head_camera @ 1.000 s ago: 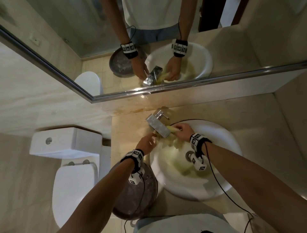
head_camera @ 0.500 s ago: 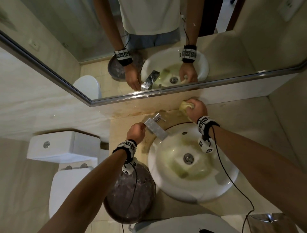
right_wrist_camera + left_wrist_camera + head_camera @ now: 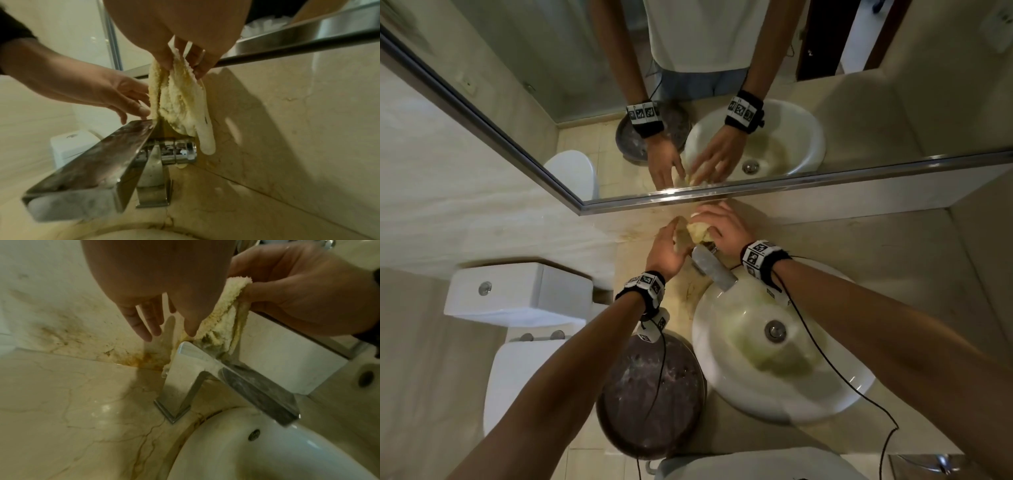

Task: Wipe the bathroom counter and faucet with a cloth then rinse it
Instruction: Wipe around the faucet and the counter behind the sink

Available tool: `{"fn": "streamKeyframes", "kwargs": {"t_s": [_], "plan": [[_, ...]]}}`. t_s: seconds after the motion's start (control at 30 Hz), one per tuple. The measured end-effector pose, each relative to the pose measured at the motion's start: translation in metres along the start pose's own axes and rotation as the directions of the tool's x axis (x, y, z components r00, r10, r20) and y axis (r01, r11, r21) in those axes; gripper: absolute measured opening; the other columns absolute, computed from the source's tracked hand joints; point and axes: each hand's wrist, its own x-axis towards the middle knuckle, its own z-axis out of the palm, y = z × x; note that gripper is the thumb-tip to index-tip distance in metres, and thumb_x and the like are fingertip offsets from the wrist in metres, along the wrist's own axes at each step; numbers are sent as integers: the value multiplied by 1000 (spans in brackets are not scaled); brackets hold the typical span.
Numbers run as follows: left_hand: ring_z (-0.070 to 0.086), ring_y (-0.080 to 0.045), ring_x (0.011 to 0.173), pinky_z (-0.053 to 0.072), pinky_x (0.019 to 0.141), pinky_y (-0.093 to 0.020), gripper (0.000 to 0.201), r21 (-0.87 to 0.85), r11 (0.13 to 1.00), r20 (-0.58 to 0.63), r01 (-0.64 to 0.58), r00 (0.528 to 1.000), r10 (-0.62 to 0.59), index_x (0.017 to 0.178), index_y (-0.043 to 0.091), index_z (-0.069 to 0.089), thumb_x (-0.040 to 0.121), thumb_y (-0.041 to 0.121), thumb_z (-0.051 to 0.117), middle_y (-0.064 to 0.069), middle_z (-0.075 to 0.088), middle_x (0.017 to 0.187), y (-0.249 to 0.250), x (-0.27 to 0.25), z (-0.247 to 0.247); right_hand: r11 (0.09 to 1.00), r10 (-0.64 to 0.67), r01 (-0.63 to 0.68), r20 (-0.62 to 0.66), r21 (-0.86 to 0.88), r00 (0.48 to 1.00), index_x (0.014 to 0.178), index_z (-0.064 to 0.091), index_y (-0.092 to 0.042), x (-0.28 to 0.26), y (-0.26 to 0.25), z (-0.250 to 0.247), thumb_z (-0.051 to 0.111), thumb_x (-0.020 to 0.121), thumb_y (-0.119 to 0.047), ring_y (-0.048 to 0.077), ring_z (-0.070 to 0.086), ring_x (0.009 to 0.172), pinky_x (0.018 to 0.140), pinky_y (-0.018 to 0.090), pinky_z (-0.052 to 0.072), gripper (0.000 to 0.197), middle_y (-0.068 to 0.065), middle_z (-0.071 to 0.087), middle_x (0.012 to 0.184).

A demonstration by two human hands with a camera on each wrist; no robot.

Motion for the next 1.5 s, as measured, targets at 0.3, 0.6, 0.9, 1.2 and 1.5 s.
{"fn": "streamKeyframes", "kwargs": {"t_s": [0.3,0.6,0.9,1.2,1.5], "plan": [[64,-27,89,51,77,-39,20,80,990,-16,-115,993,117,117,19,50,98,12,51,-5,68,104,14,15,-19,999,-4,1,-71,-44,998,114,67,-11,1,8,-10,59,78,7,29,53,107,88,43,50,41,8,58,120],[57,-37,103,45,86,-46,39,534,839,-37,-106,988,148,129,9,51,90,3,49,-16,61,121,-5,17,-32,946,231,-174,190,-274,954,129,65,-18,-28,38,-19,58,88,-6,32,56,118,97,41,48,44,10,59,131],[45,-29,135,47,102,-43,59,542,826,336,-155,941,-44,154,32,32,99,17,48,-4,36,158,-59,9,2,926,377,-350,441,-145,815,150,36,-43,-46,57,1,43,88,2,31,57,121,97,33,51,77,10,50,146],[10,-18,153,27,117,-51,71,683,720,355,-124,918,-178,156,41,15,97,22,48,8,5,167,-72,25,8,910,416,-333,554,-249,722,160,11,-22,-30,62,13,57,92,4,28,24,149,119,41,27,86,5,18,165],[13,-15,152,29,115,-50,68,694,720,264,-6,933,-246,154,42,22,94,22,47,11,11,166,-109,24,-21,888,446,-416,589,-196,674,151,14,-53,-20,78,33,70,85,-19,27,42,141,108,36,38,93,-7,31,159]]}}
